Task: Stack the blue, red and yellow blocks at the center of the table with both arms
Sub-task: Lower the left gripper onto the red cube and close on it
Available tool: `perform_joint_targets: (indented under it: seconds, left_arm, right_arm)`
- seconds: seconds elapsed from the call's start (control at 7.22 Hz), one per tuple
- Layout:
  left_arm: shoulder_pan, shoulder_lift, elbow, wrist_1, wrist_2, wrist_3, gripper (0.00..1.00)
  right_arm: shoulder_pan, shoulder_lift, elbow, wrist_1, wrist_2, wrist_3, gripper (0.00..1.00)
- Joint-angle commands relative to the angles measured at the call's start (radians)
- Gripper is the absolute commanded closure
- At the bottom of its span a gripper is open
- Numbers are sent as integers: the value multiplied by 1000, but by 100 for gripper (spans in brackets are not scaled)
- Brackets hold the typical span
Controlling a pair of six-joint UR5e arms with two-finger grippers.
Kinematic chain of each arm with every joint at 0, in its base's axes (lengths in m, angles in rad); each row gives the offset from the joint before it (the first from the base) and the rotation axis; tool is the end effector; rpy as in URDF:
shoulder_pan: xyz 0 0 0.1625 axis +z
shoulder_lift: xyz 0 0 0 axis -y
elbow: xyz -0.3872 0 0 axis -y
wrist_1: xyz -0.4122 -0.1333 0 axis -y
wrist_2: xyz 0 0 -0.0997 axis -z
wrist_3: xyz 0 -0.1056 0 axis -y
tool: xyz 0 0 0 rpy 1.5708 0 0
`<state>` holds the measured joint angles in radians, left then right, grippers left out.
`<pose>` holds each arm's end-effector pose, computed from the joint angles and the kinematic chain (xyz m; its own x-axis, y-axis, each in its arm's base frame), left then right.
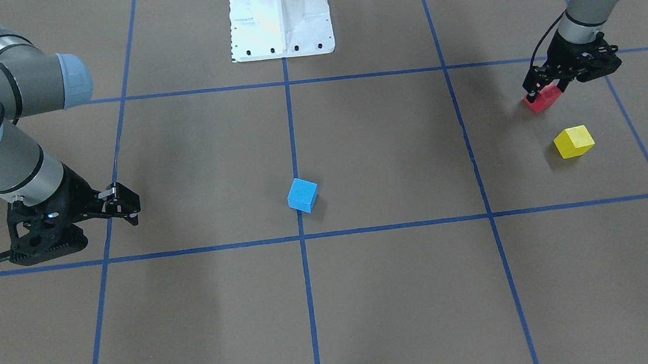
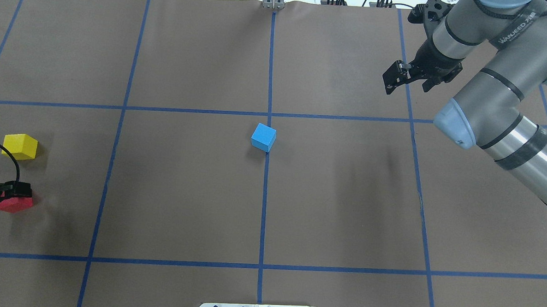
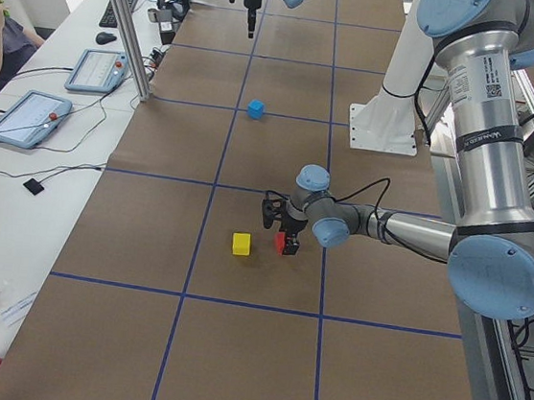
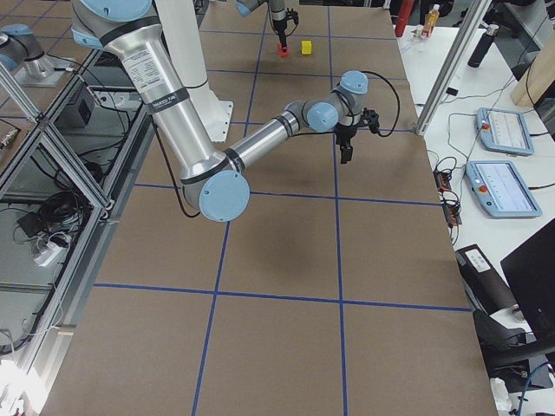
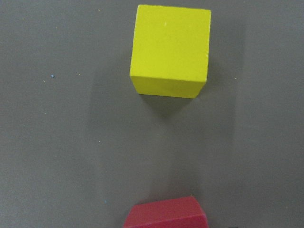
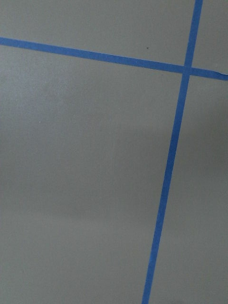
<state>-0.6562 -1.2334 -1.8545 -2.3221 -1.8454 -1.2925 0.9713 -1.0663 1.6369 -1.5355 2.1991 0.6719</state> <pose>0.2730 -0.3423 0.5638 0.7073 -0.2109 -0.6748 0.2651 0.9639 -0.0233 -0.3162 -0.5890 0.2923 0.6636 -0.1511 0.7326 0.0648 0.9873 0.1450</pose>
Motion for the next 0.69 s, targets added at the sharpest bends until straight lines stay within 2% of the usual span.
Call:
perform_joint_targets:
  seconds: [0.0,0.14,0.28,0.42,0.55]
  left_arm:
    - [0,3,-30,22,-15,10,100]
    - [-16,2,-119,140,-52,95,100]
    - [-67,-6,-259,356,-72,216,100]
    - [-79,-41,-357,515,-72,292,100]
    - [-79,-132,-389,635,-74,318,100]
  right_arm:
    - [0,-1,1,0,-1,0,1]
    - [1,-4,4,0,4,0,1]
    - [7,-6,6,0,10,0,1]
    - [15,-6,4,0,11,-5,1]
    - [30,-17,4,0,11,-33,1]
